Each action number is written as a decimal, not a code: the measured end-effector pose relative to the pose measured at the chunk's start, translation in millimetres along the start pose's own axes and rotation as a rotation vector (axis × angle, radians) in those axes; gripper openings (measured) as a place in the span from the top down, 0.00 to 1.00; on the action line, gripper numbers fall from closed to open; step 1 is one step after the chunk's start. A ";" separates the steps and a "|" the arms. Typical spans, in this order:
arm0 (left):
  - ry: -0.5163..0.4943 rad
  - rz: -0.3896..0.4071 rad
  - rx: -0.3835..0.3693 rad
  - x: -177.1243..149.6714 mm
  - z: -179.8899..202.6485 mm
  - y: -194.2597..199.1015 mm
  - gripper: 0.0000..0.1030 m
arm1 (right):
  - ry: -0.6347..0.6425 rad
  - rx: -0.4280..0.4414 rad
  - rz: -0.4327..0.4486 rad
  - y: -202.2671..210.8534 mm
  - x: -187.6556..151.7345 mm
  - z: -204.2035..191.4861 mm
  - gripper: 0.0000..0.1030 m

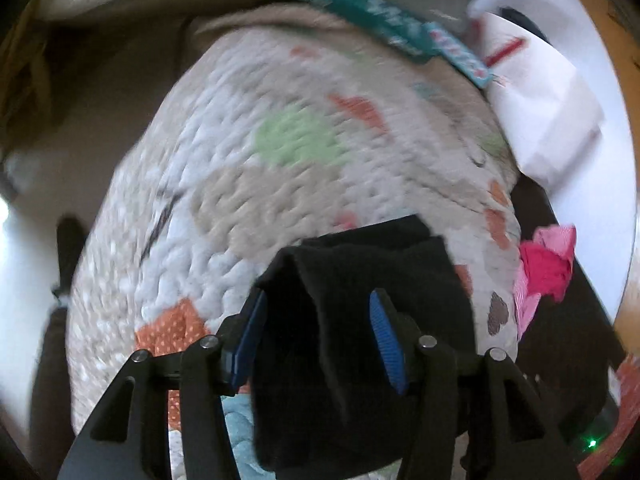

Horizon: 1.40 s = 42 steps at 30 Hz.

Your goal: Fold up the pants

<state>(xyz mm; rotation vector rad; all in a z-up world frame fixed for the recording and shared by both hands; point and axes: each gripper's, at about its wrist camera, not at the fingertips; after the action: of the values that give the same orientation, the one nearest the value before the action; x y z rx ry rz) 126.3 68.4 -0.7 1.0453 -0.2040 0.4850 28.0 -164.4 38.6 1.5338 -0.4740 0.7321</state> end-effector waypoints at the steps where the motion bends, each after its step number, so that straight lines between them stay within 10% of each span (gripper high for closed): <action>1: 0.025 -0.009 -0.001 -2.9 -9.3 -4.0 0.43 | -0.008 -0.001 -0.012 -0.7 -6.7 0.8 0.29; 19: 0.040 0.007 -0.224 -31.7 -18.7 27.7 0.35 | -0.279 0.111 -0.047 -7.1 -3.5 60.1 0.17; 42: 0.134 -0.016 -0.309 -62.3 -32.8 -3.5 0.16 | -0.449 0.363 -0.138 -76.6 12.1 70.1 0.17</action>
<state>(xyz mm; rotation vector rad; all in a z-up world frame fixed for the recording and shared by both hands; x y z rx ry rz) 71.2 77.6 -43.6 0.7095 -0.1460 0.4890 100.9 -223.9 -7.2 2.0656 -0.5796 0.3734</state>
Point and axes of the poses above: each gripper's, at about its wrist camera, not at the fingertips, and y roughly against the way its jaws point, z to its right, x to its top, and after that the axes turned 5 degrees about z, right-handed
